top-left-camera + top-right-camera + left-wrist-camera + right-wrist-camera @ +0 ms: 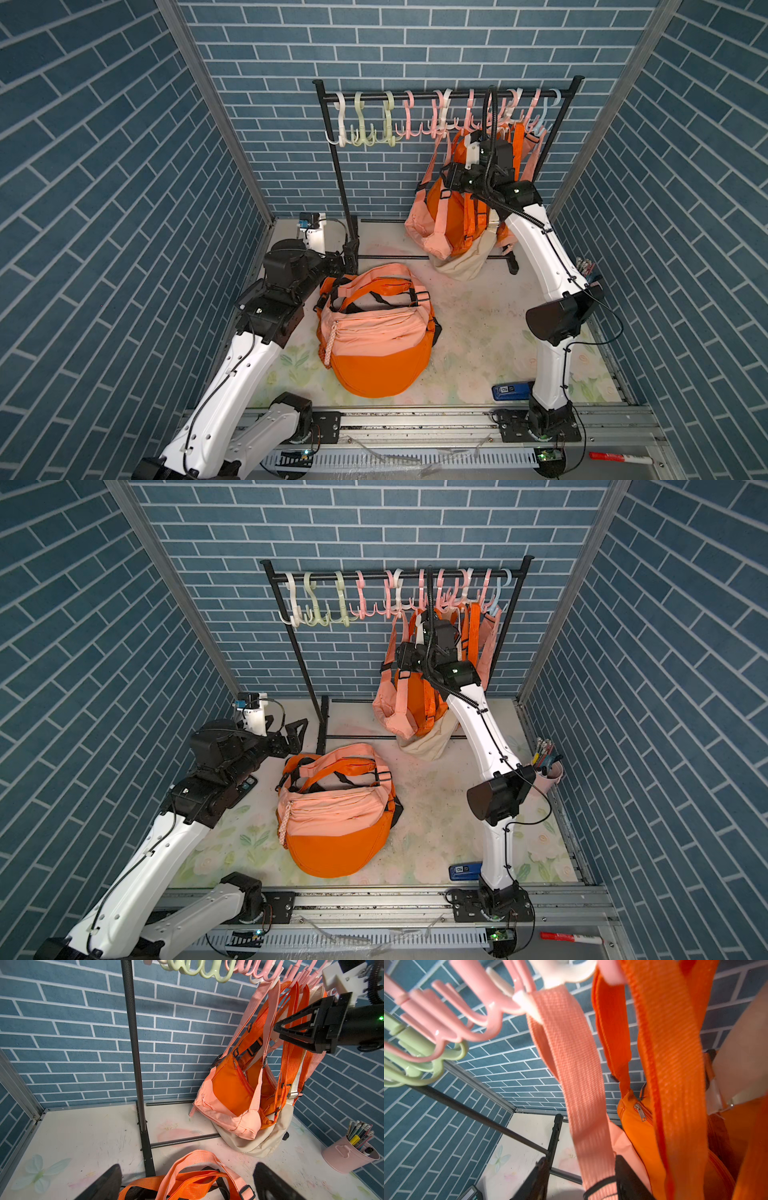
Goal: Take the bag off the hook
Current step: Pick up the bag from the hook.
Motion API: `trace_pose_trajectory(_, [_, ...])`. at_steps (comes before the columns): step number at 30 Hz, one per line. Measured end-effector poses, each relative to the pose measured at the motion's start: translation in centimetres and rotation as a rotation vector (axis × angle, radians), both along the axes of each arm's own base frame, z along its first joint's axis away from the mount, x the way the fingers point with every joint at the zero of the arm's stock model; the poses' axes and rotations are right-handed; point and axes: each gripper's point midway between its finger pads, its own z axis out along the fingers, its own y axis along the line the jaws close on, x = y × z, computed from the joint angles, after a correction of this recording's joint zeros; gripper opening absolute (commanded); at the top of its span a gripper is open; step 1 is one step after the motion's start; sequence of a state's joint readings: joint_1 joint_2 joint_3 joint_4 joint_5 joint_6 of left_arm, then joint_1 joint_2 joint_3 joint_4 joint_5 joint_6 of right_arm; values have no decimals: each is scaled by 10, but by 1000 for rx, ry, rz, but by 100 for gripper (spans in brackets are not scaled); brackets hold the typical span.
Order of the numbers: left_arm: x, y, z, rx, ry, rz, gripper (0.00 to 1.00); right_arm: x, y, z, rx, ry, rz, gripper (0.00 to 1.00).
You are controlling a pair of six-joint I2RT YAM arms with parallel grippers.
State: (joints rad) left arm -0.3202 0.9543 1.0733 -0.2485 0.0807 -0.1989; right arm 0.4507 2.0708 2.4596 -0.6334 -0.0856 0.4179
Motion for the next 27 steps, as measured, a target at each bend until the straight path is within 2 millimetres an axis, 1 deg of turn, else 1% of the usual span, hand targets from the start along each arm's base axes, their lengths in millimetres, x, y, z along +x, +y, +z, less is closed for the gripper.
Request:
trace_pose_trajectory(3, [0, -1, 0, -1, 1, -3, 99, 9, -1, -2, 6, 1, 0, 51])
trace_pose_trajectory(6, [0, -2, 0, -5, 3, -10, 99, 16, -1, -5, 14, 4, 3, 48])
trace_pose_trajectory(12, [0, -3, -1, -8, 8, -13, 99, 29, 7, -6, 59, -13, 18, 35])
trace_pose_trajectory(14, [1, -3, -2, -7, 11, -13, 99, 34, 10, -5, 74, -25, 21, 27])
trace_pose_trajectory(15, [1, -3, -2, -7, 11, -13, 99, 36, 11, -6, 77, -28, 22, 18])
trace_pose_trajectory(16, [1, -3, -2, -7, 11, -13, 99, 38, 13, -6, 83, -29, 23, 2])
trace_pose_trajectory(17, [1, -3, -2, -7, 10, -13, 99, 38, 13, -7, 83, -31, 24, 0])
trace_pose_trajectory(20, [1, -3, -2, -7, 10, -15, 96, 38, 14, -6, 90, -29, 29, 0])
trace_pose_trajectory(24, [2, -6, -3, -10, 10, -28, 98, 35, 13, -10, 85, -18, 32, 0])
trace_pose_trajectory(27, [4, -8, -4, -12, 12, -37, 98, 26, 10, -8, 82, -7, 38, 0])
